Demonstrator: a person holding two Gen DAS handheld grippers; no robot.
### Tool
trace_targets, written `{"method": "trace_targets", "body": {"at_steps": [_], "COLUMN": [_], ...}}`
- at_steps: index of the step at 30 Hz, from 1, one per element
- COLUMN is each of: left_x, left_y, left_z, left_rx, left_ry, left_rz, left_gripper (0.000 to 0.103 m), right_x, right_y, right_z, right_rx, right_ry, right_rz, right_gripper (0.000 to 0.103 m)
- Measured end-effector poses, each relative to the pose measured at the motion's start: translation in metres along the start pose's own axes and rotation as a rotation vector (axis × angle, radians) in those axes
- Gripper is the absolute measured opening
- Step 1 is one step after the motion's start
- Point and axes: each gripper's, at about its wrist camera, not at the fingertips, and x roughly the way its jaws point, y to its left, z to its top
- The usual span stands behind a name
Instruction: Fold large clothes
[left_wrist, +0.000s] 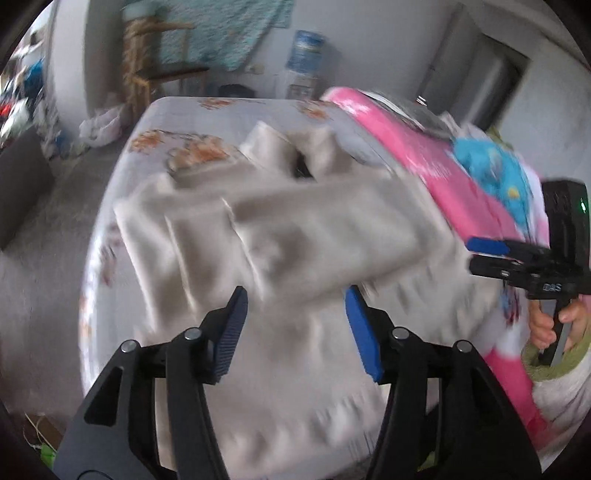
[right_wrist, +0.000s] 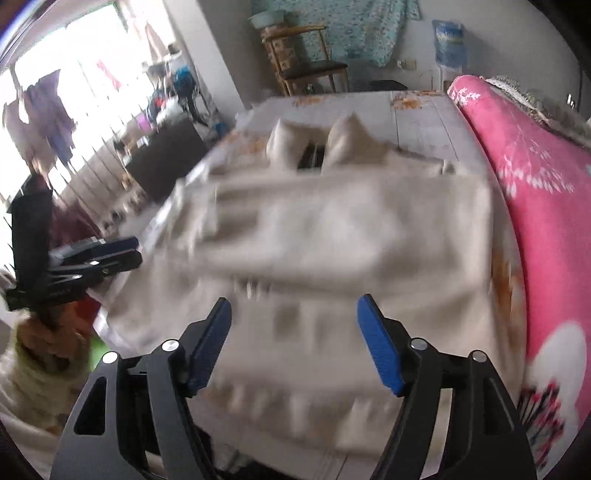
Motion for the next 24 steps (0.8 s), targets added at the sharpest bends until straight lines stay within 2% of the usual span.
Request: {"method": "trace_targets", "body": {"at_steps": [1,3,7,9,13,16,18,21,23,24], "left_x": [0.005,0.022,0.071,0.095,0.15,0.184,0.204,0.22,0.219,0.217], "left_y": [0.011,0.026,0.037,0.036,0.03,0.027,0.03,0.03,0.025,0.022], "left_z": [0.02,0.057,0.122,0.15,0.195,0.211,0.215,0.212,0.207,0.205], "left_rx": [-0.041,-0.098,-0.091,-0.081,-0.036,-0.025,-0.038,-0.023,0.004,0.016], "left_ry": [0.008,0.019,0.025,0.016,-0.013,0.024,0.064,0.094,0.084,0.08], "left_rz": [-0.016,-0.027,0.043,0.056,0.131,0.156,0.176,0.164,0.136,0.13], "left_gripper": [0.06,0.063,0.063,0.063,0.063,0.063,0.061,0.043,0.022,0.017], "right_x": [0.003,0.016,0.069,0.102,0.162,0.193,0.211,0.227,0.225,0.221], "right_y": [-0.004,-0.014,-0.037,-0.053,-0.081,-0.095,-0.097,-0.095,-0.089,-0.085], "right_z": [0.017,0.055,0.133,0.164,0.21,0.224,0.226,0.221,0.216,0.215], "right_rx": [0.014,0.024,0.037,0.084,0.158,0.198,0.196,0.155,0.121,0.101], "right_ry": [0.001,0.0,0.011,0.037,0.076,0.099,0.118,0.155,0.152,0.146], "right_rz": [0.013,0.009,-0.087,-0.097,-0.107,-0.092,-0.092,-0.098,-0.102,-0.097], "right_gripper": [0.072,0.074,0.075,0.075,0.075,0.075,0.07,0.053,0.028,0.021]}}
